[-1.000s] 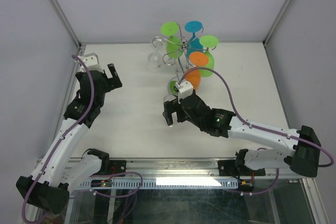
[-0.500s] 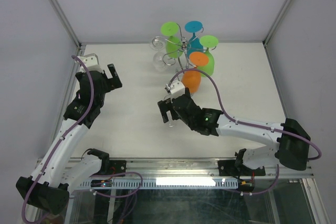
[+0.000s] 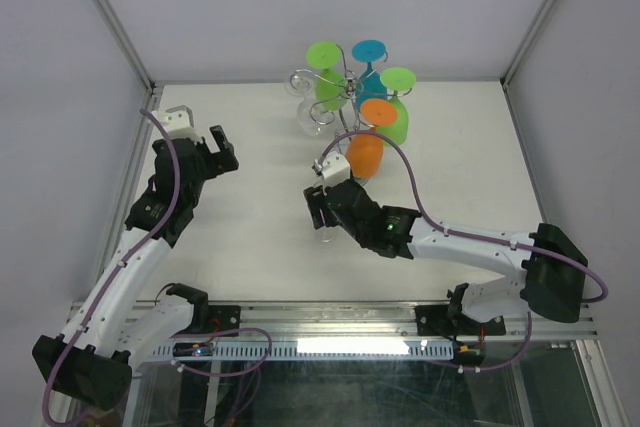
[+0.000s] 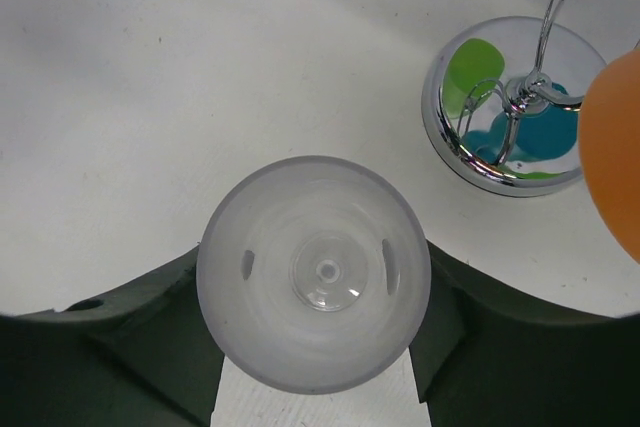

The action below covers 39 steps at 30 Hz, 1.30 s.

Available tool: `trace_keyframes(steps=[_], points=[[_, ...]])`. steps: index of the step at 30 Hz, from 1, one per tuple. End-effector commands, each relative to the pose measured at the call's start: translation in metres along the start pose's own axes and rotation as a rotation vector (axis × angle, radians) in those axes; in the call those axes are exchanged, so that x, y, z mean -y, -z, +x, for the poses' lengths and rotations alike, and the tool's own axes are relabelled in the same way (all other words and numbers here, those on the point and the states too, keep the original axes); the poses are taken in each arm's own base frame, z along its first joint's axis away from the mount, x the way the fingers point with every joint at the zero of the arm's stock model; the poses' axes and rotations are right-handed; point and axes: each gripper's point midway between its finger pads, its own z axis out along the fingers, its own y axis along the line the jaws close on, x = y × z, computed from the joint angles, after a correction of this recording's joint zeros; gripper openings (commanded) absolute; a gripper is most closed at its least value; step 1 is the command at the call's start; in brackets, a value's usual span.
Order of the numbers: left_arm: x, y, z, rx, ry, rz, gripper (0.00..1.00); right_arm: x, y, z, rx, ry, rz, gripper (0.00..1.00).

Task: Place the wine glass upside down on the wine glass rack
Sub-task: Pick up the wine glass at the center of the board.

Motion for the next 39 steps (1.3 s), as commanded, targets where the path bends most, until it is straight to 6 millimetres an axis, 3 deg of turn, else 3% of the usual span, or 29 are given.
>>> trace_keyframes(steps=[1, 5, 7, 9, 25, 34, 39], points=[[0.018, 0.002, -0.019, 0.069, 0.067, 0.095, 0.93, -0.007, 0.003, -0.037, 0.106, -0.046, -0.012, 0.62], [0.03, 0.003, -0.014, 0.047, 0.055, 0.163, 0.89, -0.008, 0.006, -0.04, 0.114, -0.043, -0.026, 0.55], [0.035, 0.002, -0.01, 0.036, 0.053, 0.195, 0.94, -0.01, 0.008, -0.043, 0.121, -0.041, -0.043, 0.53], [0.039, 0.003, -0.007, 0.03, 0.059, 0.218, 0.99, -0.011, 0.011, -0.048, 0.131, -0.041, -0.055, 0.52], [0.091, 0.018, 0.019, -0.039, 0.177, 0.453, 0.99, -0.019, 0.04, -0.092, 0.232, -0.061, -0.138, 0.51], [0.137, 0.035, 0.065, -0.157, 0.207, 0.549, 0.96, -0.022, 0.058, -0.128, 0.31, -0.078, -0.172, 0.51], [0.156, 0.045, 0.081, -0.197, 0.258, 0.624, 0.95, -0.022, 0.07, -0.146, 0.36, -0.091, -0.191, 0.5]])
